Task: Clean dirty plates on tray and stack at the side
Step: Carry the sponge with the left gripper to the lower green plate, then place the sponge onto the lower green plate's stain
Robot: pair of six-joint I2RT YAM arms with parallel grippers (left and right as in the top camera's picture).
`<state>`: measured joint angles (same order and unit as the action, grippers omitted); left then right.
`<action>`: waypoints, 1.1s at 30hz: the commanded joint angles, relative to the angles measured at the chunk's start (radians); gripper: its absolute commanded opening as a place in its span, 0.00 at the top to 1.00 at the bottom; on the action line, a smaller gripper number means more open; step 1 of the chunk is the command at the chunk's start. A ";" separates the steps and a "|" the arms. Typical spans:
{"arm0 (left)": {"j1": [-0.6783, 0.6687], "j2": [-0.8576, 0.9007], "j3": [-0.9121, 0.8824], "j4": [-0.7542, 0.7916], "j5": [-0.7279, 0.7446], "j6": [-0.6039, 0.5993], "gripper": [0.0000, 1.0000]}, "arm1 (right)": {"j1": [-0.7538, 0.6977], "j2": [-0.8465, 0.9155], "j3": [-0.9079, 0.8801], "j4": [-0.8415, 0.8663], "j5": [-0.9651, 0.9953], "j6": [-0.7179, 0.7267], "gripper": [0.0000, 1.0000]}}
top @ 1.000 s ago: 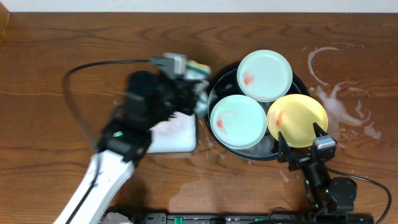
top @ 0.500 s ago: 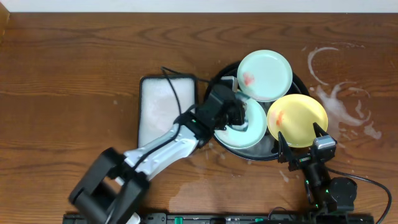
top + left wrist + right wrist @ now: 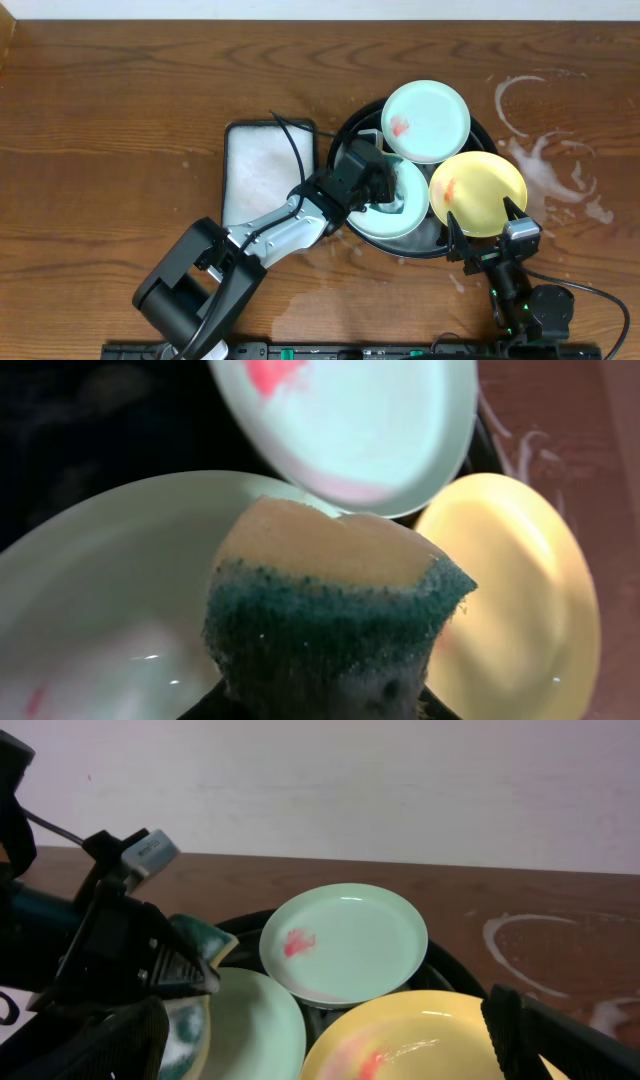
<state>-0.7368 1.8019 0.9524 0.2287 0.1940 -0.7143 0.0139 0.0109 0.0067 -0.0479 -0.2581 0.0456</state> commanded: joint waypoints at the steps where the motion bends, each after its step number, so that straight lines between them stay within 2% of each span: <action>1: 0.000 -0.006 0.009 0.013 0.031 -0.005 0.70 | -0.007 -0.005 -0.001 -0.005 -0.005 0.013 0.01; 5: 0.000 -0.032 0.009 0.011 0.031 0.014 0.69 | -0.007 -0.005 -0.001 -0.005 -0.005 0.013 0.01; 8: 0.000 -0.043 0.009 -0.003 0.030 0.014 0.57 | -0.007 -0.005 -0.001 -0.005 -0.005 0.013 0.01; 10: 0.000 -0.044 0.009 -0.017 0.030 0.019 0.53 | -0.007 -0.005 -0.001 -0.005 -0.005 0.013 0.01; 14: 0.000 -0.044 0.009 -0.055 0.029 0.073 0.40 | -0.007 -0.005 -0.001 -0.005 -0.005 0.013 0.01; 20: 0.000 -0.093 0.009 -0.059 -0.003 0.181 0.32 | -0.007 -0.005 -0.001 -0.005 -0.005 0.013 0.01; 25: 0.000 -0.212 0.009 -0.134 -0.156 0.240 0.27 | -0.007 -0.005 -0.001 -0.005 -0.005 0.013 0.01; 30: 0.000 -0.350 0.009 -0.237 -0.284 0.315 0.25 | -0.007 -0.005 -0.001 -0.005 -0.005 0.013 0.01; 33: 0.000 -0.408 0.009 -0.279 -0.286 0.317 0.25 | -0.007 -0.005 -0.001 -0.005 -0.005 0.013 0.01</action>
<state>-0.7368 1.4487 0.9524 -0.0231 -0.0162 -0.4500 0.0139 0.0109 0.0067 -0.0479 -0.2581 0.0456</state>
